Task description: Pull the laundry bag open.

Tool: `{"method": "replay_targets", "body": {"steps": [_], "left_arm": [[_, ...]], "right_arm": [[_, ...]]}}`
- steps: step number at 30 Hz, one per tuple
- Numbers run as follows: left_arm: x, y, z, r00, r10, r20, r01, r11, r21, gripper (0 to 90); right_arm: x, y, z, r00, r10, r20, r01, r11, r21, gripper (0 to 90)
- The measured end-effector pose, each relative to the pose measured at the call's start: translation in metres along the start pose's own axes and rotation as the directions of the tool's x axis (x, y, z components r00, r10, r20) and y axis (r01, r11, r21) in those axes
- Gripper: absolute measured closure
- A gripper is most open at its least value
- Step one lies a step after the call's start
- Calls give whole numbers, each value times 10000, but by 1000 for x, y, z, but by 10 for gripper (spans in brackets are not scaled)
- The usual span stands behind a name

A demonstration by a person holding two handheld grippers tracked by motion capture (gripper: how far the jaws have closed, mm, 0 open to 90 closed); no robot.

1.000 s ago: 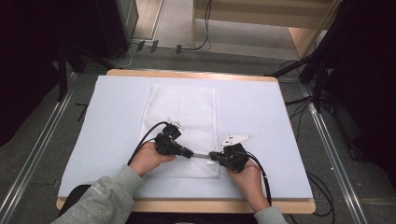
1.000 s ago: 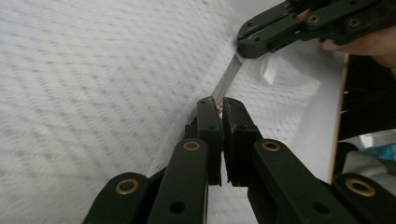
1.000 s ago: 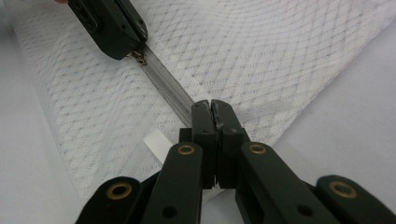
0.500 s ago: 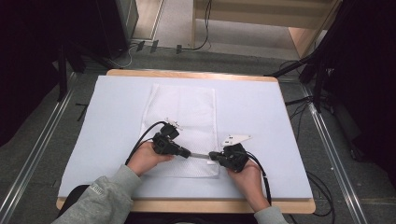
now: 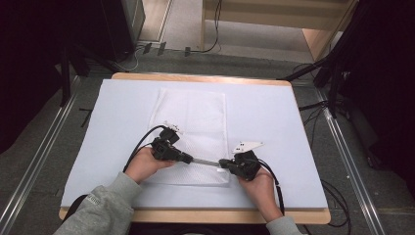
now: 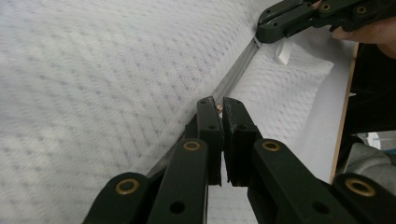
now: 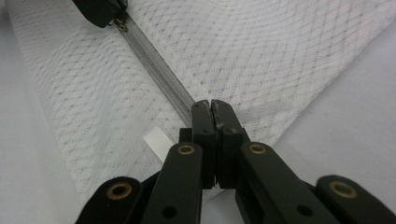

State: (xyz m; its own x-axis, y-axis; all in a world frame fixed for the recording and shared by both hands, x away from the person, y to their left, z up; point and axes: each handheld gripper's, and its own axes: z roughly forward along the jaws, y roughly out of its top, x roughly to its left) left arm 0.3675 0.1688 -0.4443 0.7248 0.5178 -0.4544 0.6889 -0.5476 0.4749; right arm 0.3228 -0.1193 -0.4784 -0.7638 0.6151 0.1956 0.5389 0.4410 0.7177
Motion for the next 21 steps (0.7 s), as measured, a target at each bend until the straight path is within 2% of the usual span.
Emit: {"method": "replay_targets", "body": {"steps": [4, 5, 6, 10, 16, 21], "left_arm": [[2, -4, -5, 10000, -43, 22, 43, 10000, -7, 883], [2, -4, -6, 9999, -49, -88, 48, 10000, -46, 883], [3, -5, -7, 9999, -73, 75, 73, 10000, -59, 882], [3, -8, -9, 9999, -1, -104, 1, 10000, -34, 882], [9, -14, -18, 9997, -205, -90, 204, 9997, -94, 883], [10, -17, -20, 9998, -162, -111, 161, 9998, -94, 882]], "right_arm": [[0, 0, 0, 10000, -1, 5, 1, 10000, -4, 900], [0, 0, 0, 10000, 12, 8, -12, 10000, -5, 900], [0, 0, 0, 10000, 4, 6, -4, 10000, -2, 900], [0, 0, 0, 10000, 8, -4, -8, 10000, -9, 900], [0, 0, 0, 10000, 13, -5, -13, 10000, -27, 900], [0, 0, 0, 10000, -1, -13, 1, 10000, -19, 900]]}}
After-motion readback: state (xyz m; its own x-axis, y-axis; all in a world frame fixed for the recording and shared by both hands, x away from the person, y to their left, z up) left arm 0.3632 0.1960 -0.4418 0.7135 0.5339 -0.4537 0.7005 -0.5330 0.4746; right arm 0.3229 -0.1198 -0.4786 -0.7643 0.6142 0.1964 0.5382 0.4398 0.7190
